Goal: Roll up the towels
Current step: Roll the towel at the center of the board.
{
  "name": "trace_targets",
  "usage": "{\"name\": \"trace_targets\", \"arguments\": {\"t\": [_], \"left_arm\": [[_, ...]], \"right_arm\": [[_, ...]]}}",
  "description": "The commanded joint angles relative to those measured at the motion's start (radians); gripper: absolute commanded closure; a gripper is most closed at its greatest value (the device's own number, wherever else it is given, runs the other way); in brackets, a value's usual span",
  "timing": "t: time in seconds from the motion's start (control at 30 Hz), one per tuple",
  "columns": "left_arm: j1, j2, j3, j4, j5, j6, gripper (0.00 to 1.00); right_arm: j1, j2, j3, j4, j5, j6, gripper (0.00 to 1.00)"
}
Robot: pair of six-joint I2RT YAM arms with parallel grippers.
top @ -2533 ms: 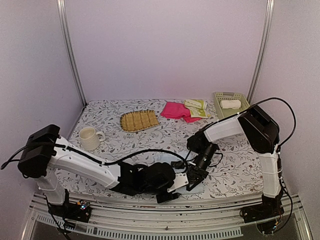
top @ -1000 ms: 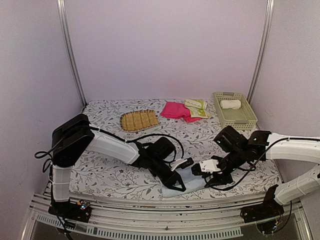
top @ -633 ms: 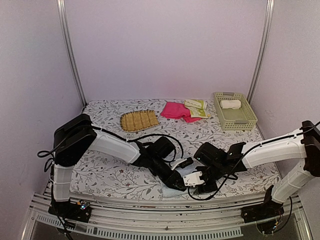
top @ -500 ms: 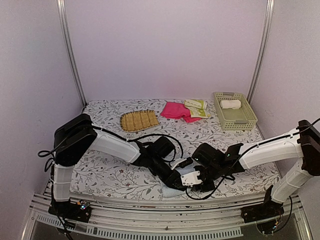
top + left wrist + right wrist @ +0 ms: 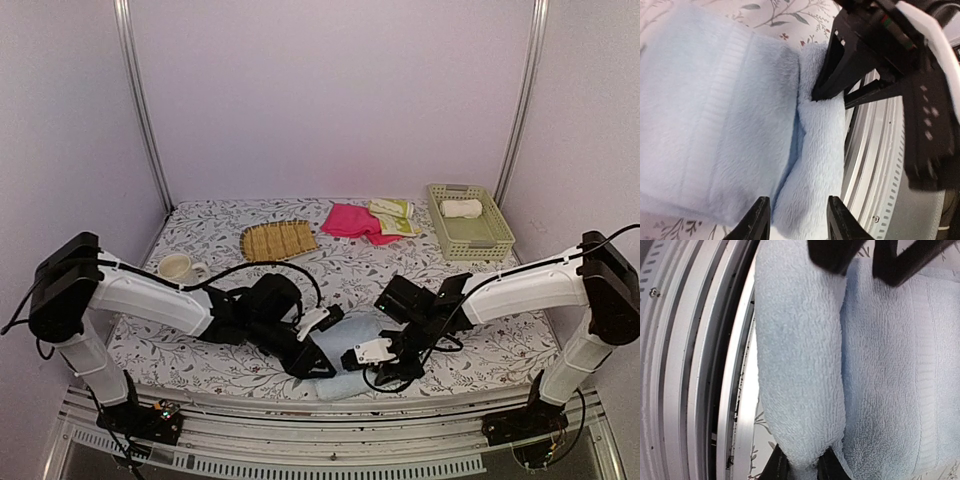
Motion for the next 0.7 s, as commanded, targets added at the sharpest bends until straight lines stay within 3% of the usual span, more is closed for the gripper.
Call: {"name": "trace_targets", "arguments": {"t": [0.0, 0.2, 0.33, 0.53, 0.67], "left_arm": [[-0.032, -0.158, -0.131, 0.093, -0.233, -0.020, 0.60], [-0.175, -0.289, -0.163, 0.061, -0.527, 0.067, 0.61], [-0.269, -0.295, -0.153, 0.041, -0.643, 0.125, 0.62], [-0.356, -0.204, -0.084, 0.006, -0.702, 0.243, 0.59], [-0.383, -0.068, 0.032, -0.057, -0.834, 0.317, 0.53]], "right_arm": [[-0.074, 0.101, 0.062, -0.278, -0.221, 0.002, 0.91], [-0.200, 0.319, 0.277, -0.531, -0.392, -0.071, 0.90], [-0.257, 0.486, 0.435, -0.680, -0.460, -0.119, 0.90], [-0.271, 0.606, 0.517, -0.740, -0.453, -0.122, 0.90], [-0.272, 0.637, 0.541, -0.730, -0.442, -0.085, 0.90]]}}
